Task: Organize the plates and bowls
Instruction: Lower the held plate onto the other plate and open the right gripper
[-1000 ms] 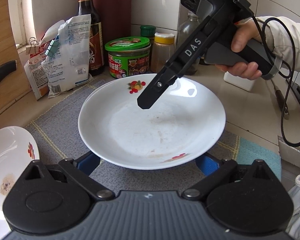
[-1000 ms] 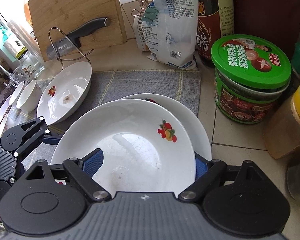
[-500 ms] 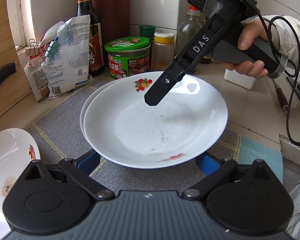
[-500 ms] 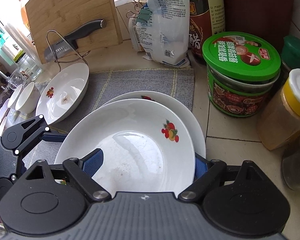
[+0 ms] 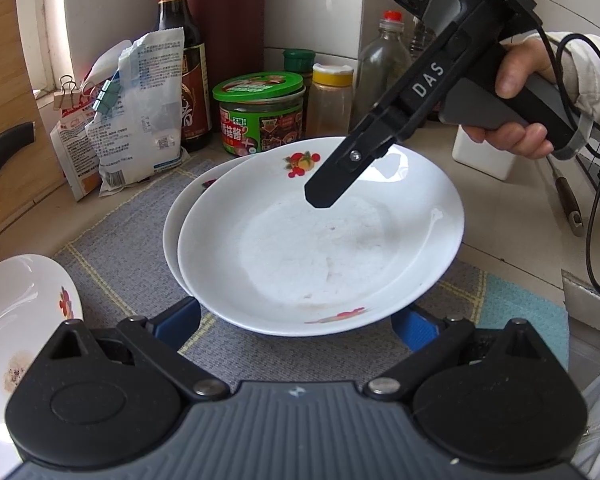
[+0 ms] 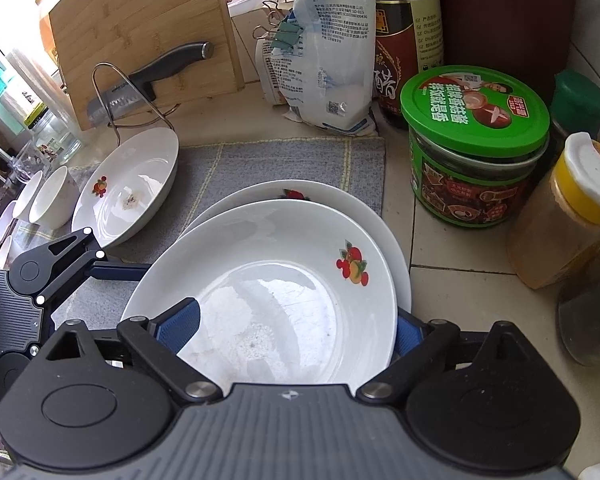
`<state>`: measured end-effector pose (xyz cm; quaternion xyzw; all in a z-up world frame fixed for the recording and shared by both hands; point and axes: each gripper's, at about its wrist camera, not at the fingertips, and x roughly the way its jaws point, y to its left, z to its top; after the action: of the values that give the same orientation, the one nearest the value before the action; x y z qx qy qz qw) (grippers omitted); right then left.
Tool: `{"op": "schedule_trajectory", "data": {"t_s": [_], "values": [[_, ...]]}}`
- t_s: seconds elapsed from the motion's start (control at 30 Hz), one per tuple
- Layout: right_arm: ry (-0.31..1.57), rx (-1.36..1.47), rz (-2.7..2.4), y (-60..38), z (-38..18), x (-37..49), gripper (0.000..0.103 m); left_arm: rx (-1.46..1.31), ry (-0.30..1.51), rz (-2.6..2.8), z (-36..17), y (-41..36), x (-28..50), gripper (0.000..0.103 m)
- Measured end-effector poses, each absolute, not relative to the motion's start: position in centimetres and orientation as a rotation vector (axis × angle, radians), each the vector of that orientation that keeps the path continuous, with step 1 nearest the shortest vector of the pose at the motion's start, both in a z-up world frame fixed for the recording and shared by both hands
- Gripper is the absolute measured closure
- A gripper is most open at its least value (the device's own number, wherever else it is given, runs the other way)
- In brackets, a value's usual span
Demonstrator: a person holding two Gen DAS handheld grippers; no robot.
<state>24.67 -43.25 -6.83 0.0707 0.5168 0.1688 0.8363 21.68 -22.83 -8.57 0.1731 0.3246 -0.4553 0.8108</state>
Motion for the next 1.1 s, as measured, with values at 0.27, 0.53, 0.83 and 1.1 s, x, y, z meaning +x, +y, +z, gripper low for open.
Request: {"op": "schedule_trajectory", "data": {"t_s": [0.27,0.53,0.83,1.1], "values": [[1.093,0.136,0.34,-43.1,-6.5,24.3,0.001,0.378,0.681,-0.977,-8.4,-22.9,21.6,0.002],[1.096,0.12,0.325,-42.9,-6.4,23.9,0.001,0.378,0.684,-0.97,-8.4,-22.9,21.6,0.002],[1.102,0.073,0.29,-42.4,-6.2,23.5,0.001,0.371,0.684,-0.96,-8.4,-22.9,21.5,0.002],[1.104,0.061,0.276,-42.3,-6.3,23.1,0.001,0.384,0.676,-0.955,-8.3,-22.9,21.5,0.002]]}}
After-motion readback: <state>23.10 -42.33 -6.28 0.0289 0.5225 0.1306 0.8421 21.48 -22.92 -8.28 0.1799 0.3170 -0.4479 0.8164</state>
